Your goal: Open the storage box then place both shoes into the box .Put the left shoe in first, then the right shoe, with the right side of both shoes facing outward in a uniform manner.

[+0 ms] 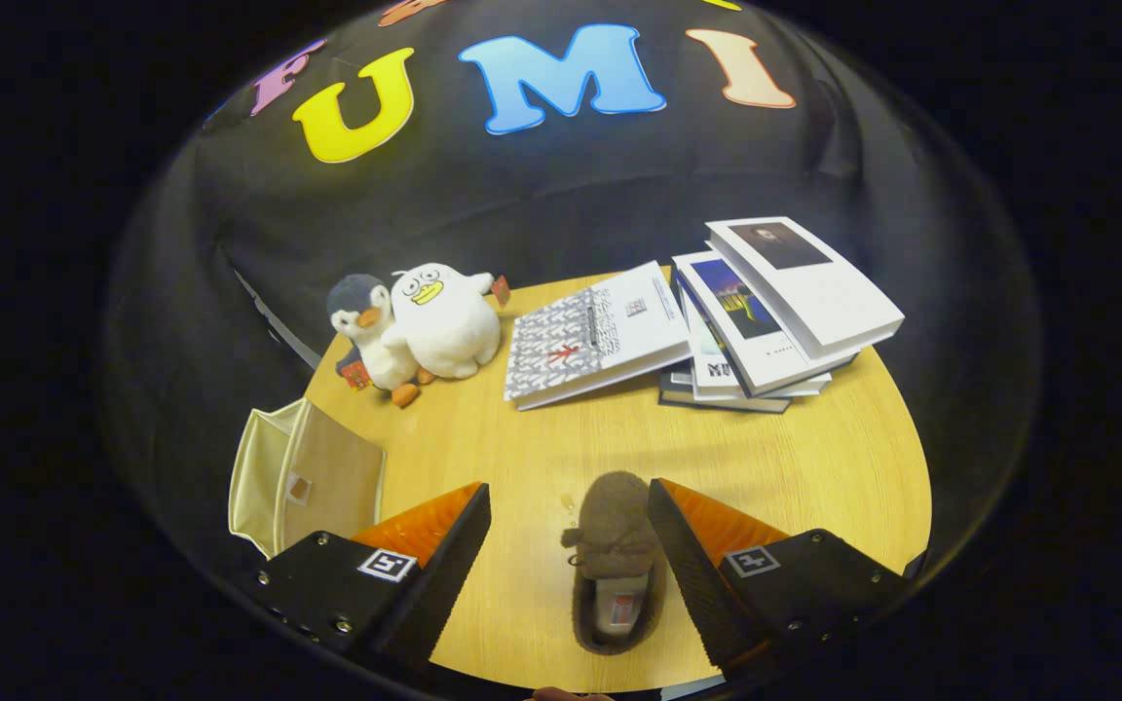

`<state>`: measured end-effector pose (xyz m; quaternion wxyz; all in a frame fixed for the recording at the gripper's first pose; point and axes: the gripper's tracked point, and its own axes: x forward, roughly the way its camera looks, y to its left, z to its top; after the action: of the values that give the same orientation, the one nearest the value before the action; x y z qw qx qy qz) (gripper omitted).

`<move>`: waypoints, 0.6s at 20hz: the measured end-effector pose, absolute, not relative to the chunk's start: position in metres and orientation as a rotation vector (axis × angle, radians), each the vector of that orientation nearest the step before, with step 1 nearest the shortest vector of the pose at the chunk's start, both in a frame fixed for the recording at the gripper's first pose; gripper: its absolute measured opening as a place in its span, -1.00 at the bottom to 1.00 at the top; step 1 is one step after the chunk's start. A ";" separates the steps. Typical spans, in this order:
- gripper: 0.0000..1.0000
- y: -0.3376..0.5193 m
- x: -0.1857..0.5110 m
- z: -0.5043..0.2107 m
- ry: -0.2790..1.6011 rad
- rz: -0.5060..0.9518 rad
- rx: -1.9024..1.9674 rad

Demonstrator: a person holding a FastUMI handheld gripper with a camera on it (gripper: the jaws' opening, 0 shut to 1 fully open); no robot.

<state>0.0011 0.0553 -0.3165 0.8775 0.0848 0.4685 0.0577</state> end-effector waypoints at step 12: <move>0.99 0.020 -0.071 -0.396 1.232 0.102 0.130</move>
<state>-0.0707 0.0202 -0.3961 0.8130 0.0609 0.5771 0.0477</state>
